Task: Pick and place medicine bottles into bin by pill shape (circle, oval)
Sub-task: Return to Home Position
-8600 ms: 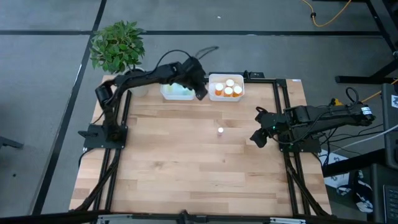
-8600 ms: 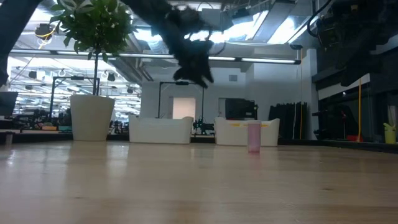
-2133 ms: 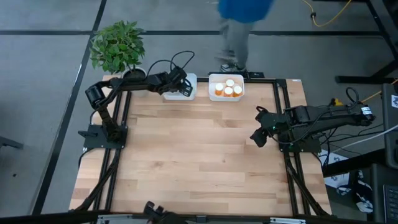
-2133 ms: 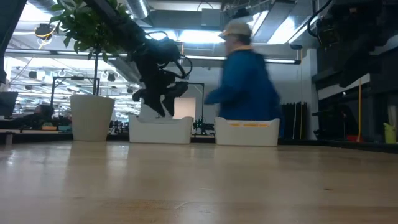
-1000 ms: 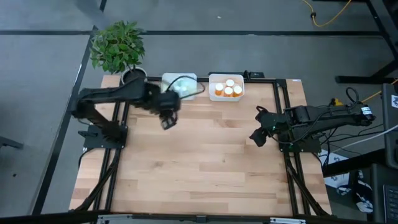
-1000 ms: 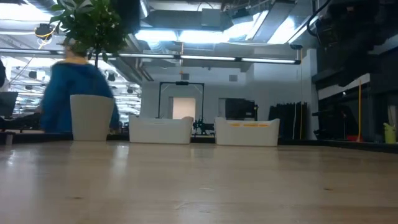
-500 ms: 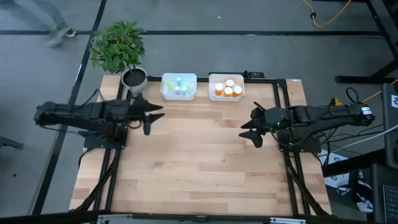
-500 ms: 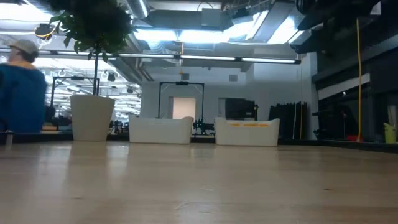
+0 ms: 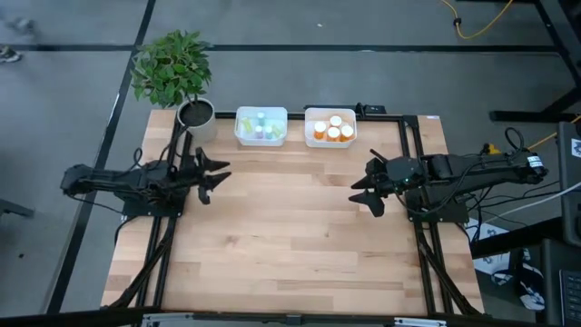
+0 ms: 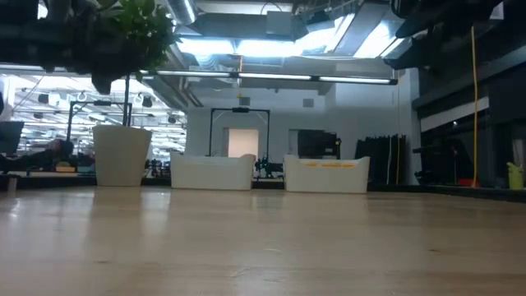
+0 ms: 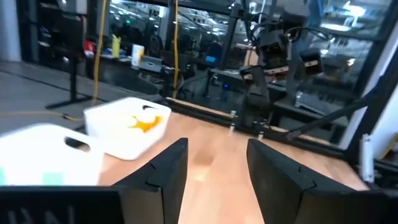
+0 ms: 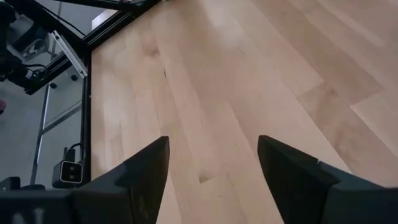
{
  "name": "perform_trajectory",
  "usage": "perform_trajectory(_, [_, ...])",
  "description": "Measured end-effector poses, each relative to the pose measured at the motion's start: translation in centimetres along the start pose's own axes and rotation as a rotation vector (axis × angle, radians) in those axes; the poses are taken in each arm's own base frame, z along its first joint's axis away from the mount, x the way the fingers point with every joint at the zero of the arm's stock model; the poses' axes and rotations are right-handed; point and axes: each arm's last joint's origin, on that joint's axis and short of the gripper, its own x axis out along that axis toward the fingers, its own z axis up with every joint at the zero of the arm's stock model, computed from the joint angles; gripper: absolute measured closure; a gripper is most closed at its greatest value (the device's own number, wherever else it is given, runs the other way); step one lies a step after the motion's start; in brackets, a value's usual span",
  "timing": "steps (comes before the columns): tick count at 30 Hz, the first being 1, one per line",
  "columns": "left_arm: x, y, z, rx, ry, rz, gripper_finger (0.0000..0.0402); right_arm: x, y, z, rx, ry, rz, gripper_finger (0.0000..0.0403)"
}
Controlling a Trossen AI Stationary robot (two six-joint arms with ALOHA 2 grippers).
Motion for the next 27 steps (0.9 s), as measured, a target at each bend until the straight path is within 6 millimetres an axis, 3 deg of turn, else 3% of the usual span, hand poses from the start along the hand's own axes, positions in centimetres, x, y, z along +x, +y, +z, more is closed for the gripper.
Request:
perform_trajectory(3, [0.0, 0.0, -1.1, -0.03, 0.01, -0.031, 0.0244, 0.0, 0.0, 0.0, -0.019, 0.0, 0.0, 0.0156])
perform_trajectory(14, [0.0, 0.1, -1.7, 0.013, 0.05, -0.014, 0.0244, 0.0, 0.1, 0.3, -0.106, -0.042, -0.006, 0.0156])
perform_trajectory(23, [0.0, 0.1, -1.7, 0.014, 0.051, -0.014, 0.0244, -0.1, 0.5, 0.3, -0.479, -0.023, 0.093, 0.0156])
perform_trajectory(27, [0.0, 0.1, -1.7, 0.014, 0.051, -0.014, 0.0244, -1.9, 0.5, 0.2, -0.569, -0.138, 0.191, 0.0156])
